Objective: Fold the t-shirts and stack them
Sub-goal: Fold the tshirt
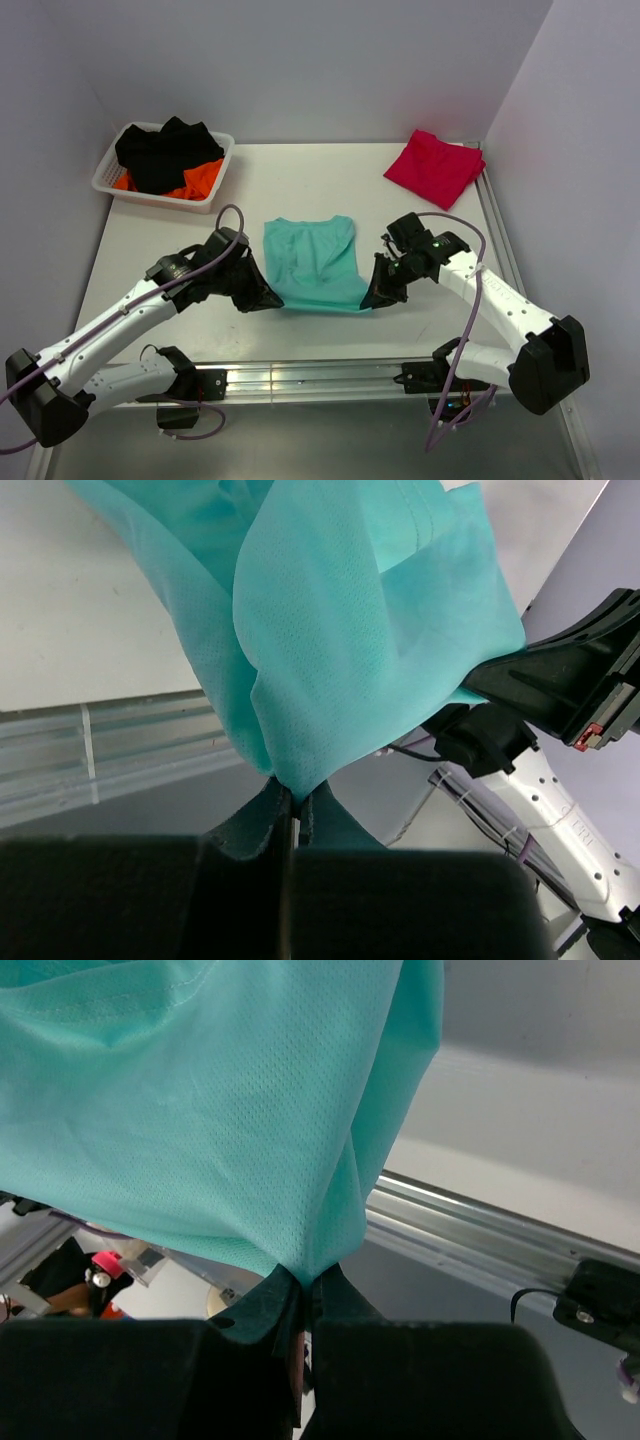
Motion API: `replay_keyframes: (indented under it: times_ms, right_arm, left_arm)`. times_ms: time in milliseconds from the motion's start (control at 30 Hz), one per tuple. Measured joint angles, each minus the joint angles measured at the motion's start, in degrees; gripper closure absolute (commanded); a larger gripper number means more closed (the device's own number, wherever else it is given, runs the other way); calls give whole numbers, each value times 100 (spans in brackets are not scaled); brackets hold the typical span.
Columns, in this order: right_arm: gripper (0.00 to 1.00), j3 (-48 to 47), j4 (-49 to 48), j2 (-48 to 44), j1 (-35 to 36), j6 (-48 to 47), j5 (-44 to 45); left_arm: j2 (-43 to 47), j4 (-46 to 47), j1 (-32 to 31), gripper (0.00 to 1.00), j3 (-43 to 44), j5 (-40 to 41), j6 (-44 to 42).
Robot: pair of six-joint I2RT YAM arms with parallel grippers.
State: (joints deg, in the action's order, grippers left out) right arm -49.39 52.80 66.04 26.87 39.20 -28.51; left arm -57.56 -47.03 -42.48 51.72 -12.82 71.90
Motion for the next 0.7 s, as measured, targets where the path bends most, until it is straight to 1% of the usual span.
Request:
replay_keyframes:
  times_ms: [333, 400, 467, 567, 700]
  right_arm:
    - [100, -22, 348, -22, 0, 13, -120]
    - [100, -118, 470, 63, 0, 4, -109]
    - [100, -341, 614, 275, 2, -35, -59]
    - [100, -787, 815, 723, 2, -162, 94]
    - [100, -1670, 1082, 1543, -11, -422, 442]
  left_arm:
    - [-31, -101, 0, 99, 0, -424, 37]
    - [-87, -94, 2, 98, 0, -468, 37]
    - [-205, -105, 7, 100, 20, -492, 31]
    - [-675, -278, 66, 100, 321, -492, -79]
    - [-1574, -459, 256, 100, 1134, -431, -422]
